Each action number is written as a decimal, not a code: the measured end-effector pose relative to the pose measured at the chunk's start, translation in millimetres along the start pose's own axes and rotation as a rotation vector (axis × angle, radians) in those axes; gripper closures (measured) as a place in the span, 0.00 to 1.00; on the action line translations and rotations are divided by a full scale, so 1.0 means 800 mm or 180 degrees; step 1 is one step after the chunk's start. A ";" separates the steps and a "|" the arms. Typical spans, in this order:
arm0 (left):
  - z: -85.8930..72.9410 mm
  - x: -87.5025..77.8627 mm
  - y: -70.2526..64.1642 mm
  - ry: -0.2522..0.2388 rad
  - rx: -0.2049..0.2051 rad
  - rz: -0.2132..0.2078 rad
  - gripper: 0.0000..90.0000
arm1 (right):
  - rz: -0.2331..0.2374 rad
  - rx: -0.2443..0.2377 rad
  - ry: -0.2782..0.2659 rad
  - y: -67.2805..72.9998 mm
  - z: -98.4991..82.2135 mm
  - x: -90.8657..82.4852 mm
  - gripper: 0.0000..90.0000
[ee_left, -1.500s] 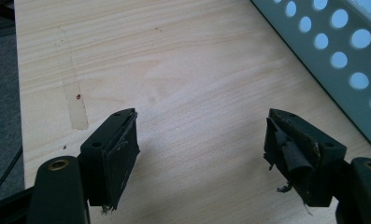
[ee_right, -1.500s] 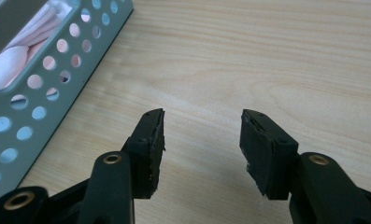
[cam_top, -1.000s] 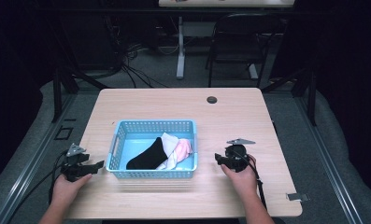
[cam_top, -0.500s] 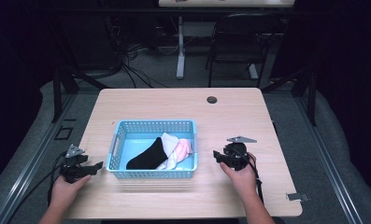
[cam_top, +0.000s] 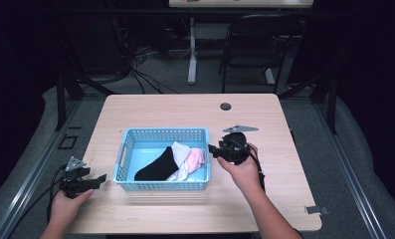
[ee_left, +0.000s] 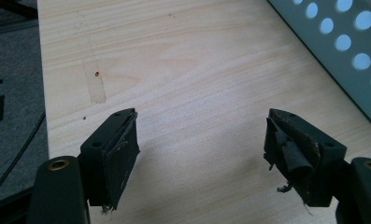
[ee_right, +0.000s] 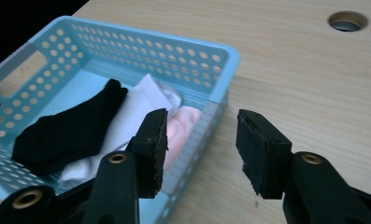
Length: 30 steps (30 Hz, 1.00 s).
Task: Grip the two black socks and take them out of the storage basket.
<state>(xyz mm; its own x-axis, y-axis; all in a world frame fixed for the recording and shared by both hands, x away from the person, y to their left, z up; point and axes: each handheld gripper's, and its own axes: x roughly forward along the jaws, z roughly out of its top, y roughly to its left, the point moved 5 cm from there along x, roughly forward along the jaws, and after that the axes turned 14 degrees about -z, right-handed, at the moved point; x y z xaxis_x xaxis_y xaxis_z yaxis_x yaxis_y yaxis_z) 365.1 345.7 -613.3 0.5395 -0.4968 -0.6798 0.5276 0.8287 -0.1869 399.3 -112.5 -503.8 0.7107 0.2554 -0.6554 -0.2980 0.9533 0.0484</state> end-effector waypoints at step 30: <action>0.005 -0.004 0.001 -0.0093 -0.0005 -0.0020 0.29 | 0.0308 -0.0535 0.0742 0.118 0.028 0.093 0.63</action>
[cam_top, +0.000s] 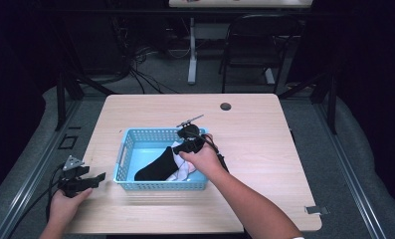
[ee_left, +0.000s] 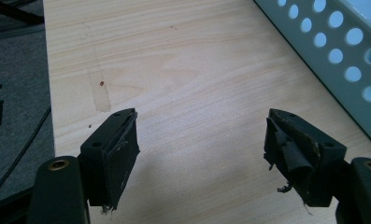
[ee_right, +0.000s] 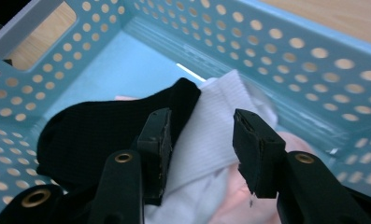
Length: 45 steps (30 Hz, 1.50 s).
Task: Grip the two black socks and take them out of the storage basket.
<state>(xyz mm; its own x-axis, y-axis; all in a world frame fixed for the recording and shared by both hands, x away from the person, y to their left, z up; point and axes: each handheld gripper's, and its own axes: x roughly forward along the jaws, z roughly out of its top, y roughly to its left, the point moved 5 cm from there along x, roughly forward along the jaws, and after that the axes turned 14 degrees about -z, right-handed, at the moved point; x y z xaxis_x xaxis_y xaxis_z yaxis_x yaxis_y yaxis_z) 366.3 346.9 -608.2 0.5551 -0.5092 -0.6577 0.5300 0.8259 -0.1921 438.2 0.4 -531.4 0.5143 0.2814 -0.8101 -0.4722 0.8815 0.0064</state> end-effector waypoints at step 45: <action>0.005 0.004 -0.002 0.0007 0.0031 -0.0028 0.29 | 0.0379 -0.0083 -0.0004 0.052 0.017 -0.012 0.96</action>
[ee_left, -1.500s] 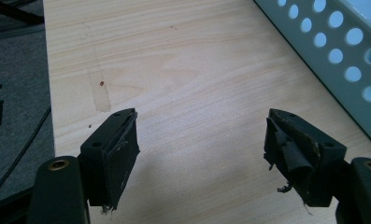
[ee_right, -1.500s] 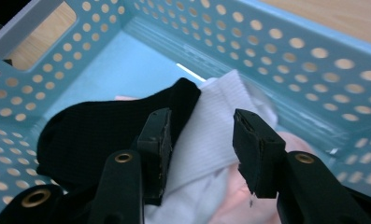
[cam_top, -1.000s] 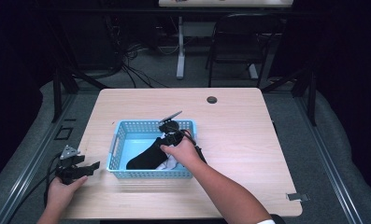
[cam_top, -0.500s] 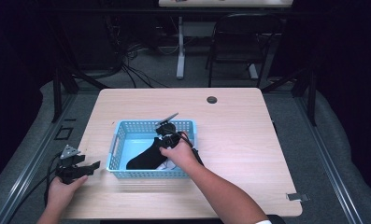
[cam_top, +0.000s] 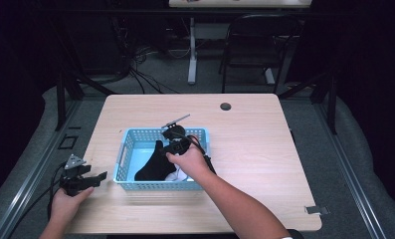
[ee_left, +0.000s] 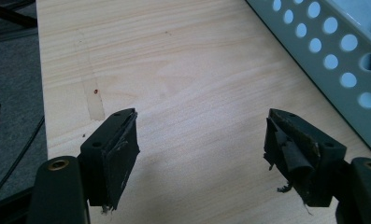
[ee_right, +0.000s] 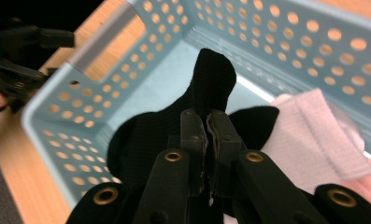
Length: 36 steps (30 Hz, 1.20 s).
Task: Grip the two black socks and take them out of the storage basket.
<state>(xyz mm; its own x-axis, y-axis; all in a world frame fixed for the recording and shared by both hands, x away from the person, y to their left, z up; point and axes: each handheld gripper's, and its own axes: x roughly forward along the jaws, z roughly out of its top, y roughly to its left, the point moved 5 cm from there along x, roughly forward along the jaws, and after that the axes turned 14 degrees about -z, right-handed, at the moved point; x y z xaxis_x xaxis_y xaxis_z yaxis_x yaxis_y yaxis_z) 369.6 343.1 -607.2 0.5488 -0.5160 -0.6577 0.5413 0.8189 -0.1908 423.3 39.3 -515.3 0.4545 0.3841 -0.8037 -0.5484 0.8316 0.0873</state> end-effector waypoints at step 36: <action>0.001 0.000 0.001 -0.0029 -0.0017 0.0004 0.29 | -0.0086 -0.0163 -0.0484 -0.011 0.048 -0.125 0.96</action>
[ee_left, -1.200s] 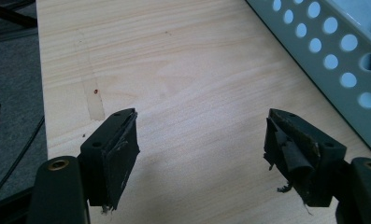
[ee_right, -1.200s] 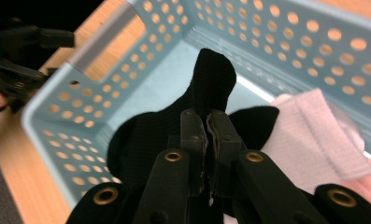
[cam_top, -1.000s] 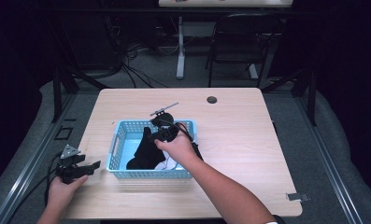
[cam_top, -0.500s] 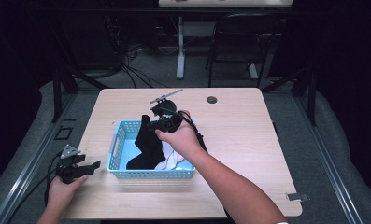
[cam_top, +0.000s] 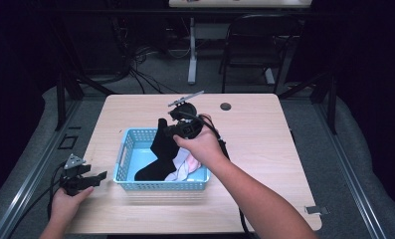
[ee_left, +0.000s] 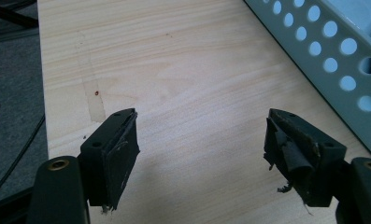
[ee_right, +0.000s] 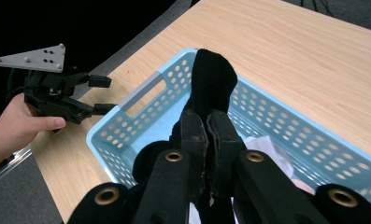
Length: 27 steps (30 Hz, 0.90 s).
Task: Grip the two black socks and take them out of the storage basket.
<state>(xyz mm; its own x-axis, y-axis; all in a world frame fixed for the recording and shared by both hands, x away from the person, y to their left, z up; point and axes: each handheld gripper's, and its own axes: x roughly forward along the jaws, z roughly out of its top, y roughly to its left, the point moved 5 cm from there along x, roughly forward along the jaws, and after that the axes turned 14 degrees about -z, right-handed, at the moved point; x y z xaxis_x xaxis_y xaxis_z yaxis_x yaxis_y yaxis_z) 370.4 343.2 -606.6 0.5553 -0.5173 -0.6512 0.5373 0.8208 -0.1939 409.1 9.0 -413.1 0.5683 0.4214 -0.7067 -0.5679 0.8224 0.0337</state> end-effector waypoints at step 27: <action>0.000 0.002 -0.001 0.0028 0.0016 0.0004 0.29 | -0.0514 0.0457 -0.0201 -0.120 -0.056 -0.104 0.96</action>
<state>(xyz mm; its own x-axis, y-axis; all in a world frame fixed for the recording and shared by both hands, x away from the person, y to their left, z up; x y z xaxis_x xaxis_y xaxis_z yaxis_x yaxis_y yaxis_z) 370.7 341.9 -607.5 0.5504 -0.5142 -0.6578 0.5398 0.8202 -0.1895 389.6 -122.3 -389.6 0.6838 0.2991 -0.6656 -0.3784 0.9252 0.0270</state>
